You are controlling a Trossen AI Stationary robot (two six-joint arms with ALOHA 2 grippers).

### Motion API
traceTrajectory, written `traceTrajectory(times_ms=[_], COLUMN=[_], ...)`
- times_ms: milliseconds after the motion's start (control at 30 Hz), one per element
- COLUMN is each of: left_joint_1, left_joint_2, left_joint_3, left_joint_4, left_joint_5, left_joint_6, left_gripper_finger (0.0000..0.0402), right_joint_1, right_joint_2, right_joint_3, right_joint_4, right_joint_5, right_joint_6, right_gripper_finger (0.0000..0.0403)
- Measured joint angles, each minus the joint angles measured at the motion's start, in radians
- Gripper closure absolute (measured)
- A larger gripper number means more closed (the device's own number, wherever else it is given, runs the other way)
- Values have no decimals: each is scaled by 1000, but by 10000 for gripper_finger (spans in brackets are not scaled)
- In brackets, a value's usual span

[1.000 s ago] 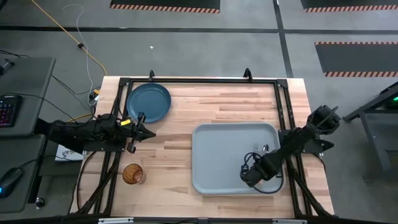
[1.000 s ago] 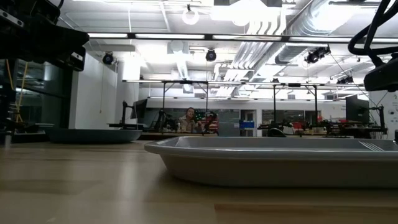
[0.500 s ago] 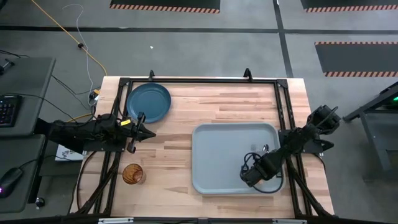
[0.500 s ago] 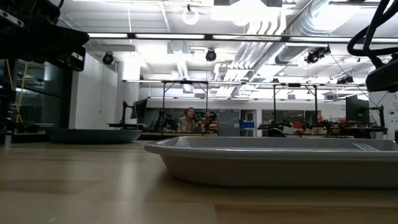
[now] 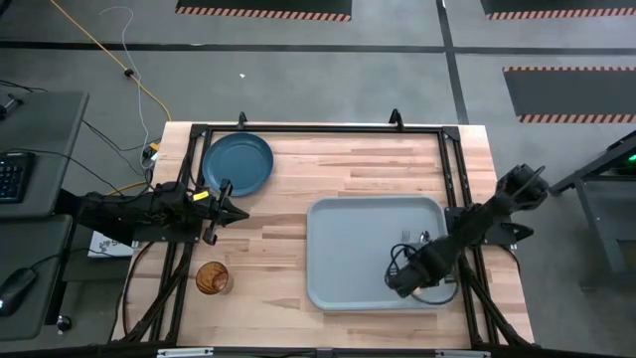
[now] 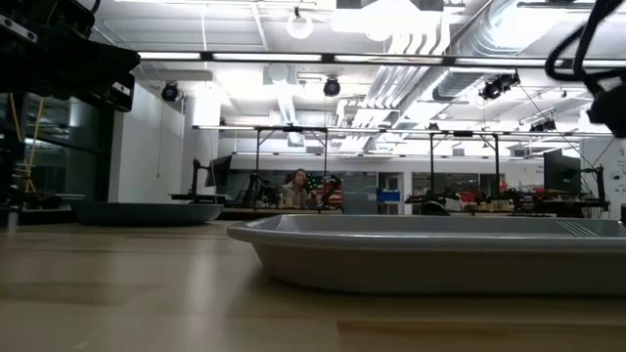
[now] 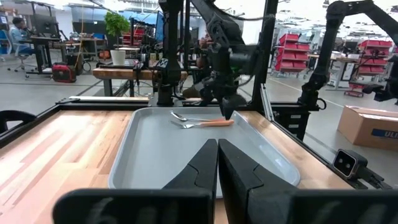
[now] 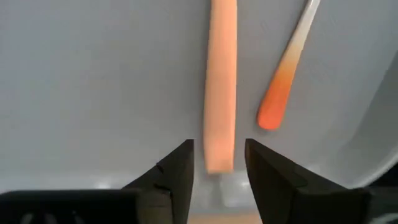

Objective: Pick and place plate/cup/fork/spoon on tray
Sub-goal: Put the blue plate to the left of the light orange fork on the gray tray

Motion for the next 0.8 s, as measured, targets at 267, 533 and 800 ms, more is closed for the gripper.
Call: traceTrajectory(times_ms=[267,533,800], left_joint_1=[0,0,0], left_joint_2=[0,0,0], left_joint_3=[0,0,0], left_joint_4=[0,0,0], left_joint_5=[0,0,0], left_joint_6=[0,0,0], left_gripper_finger=[398,398,398], right_joint_1=[-72,-462,-846], right_joint_2=[-298,-411,-235], right_joint_3=[0,0,0], right_joint_4=[58,295,883], right_joint_5=[357,511,258], right_joint_6=[-149,-738,-1370], right_gripper_finger=[226,224,224])
